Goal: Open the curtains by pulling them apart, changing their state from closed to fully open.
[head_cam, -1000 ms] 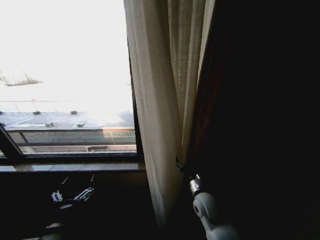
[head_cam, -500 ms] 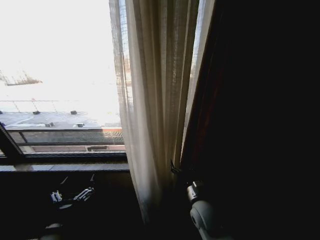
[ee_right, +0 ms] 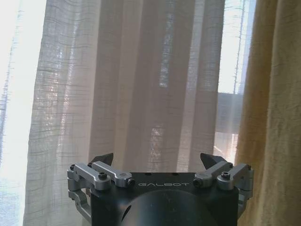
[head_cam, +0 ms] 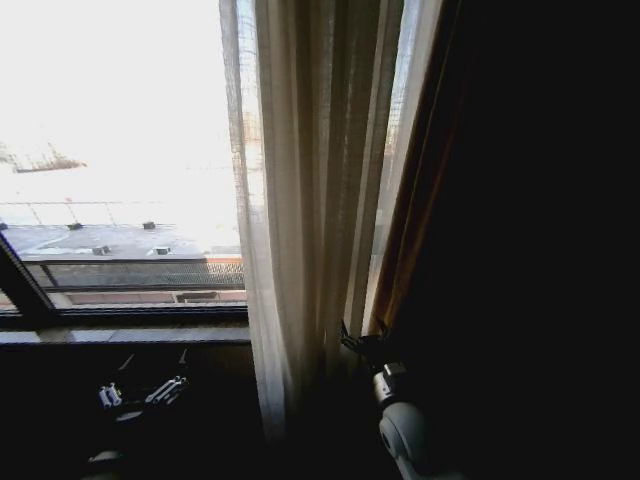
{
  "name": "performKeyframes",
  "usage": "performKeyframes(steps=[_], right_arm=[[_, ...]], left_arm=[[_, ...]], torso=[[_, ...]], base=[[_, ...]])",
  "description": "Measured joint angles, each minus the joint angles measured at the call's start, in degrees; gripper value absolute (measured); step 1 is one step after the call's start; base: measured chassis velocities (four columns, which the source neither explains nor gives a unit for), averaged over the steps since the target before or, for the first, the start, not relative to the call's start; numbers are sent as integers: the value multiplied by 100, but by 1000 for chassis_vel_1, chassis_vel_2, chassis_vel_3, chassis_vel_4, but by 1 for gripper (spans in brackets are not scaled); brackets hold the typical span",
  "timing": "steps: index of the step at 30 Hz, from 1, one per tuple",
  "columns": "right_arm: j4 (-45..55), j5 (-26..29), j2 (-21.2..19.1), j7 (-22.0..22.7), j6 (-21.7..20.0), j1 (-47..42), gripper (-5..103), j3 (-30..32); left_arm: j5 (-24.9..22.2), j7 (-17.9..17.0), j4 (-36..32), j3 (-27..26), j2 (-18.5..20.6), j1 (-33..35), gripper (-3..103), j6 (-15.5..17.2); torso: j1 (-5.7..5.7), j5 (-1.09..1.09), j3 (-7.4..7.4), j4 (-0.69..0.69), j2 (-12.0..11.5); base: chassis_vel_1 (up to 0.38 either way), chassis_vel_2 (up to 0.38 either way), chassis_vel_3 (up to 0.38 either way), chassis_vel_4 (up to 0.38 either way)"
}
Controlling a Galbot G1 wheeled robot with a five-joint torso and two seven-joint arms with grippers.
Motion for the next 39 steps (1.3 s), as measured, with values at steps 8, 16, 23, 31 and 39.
performKeyframes(steps=[8, 16, 23, 31, 39], right_arm=[[-49, 5, 6, -4, 19, 16, 100, -2], [-87, 11, 16, -5, 37, 17, 100, 12], [-71, 19, 15, -12, 34, 16, 100, 6], [-67, 22, 11, -13, 31, 15, 100, 8], [-70, 27, 34, -109, 76, 39, 100, 25]], left_arm=[[7, 0, 0, -2, -12, 2, 100, -4], [22, 2, -2, 13, -14, -2, 100, -5], [26, 2, -6, 17, -15, 4, 100, -5], [28, 7, -10, 22, -19, 7, 100, -5], [27, 11, -11, 15, -28, 52, 100, -67]], torso=[[1, -1, 0, 0, 0], [1, -1, 0, 0, 0], [1, -2, 0, 0, 0], [-1, 5, 0, -1, 0], [1, 1, 1, 0, -1]], base=[[288, 287, -281, -295], [334, 336, -340, -338], [307, 310, -307, -330], [52, 41, -46, -42], [-36, -15, 48, 22]])
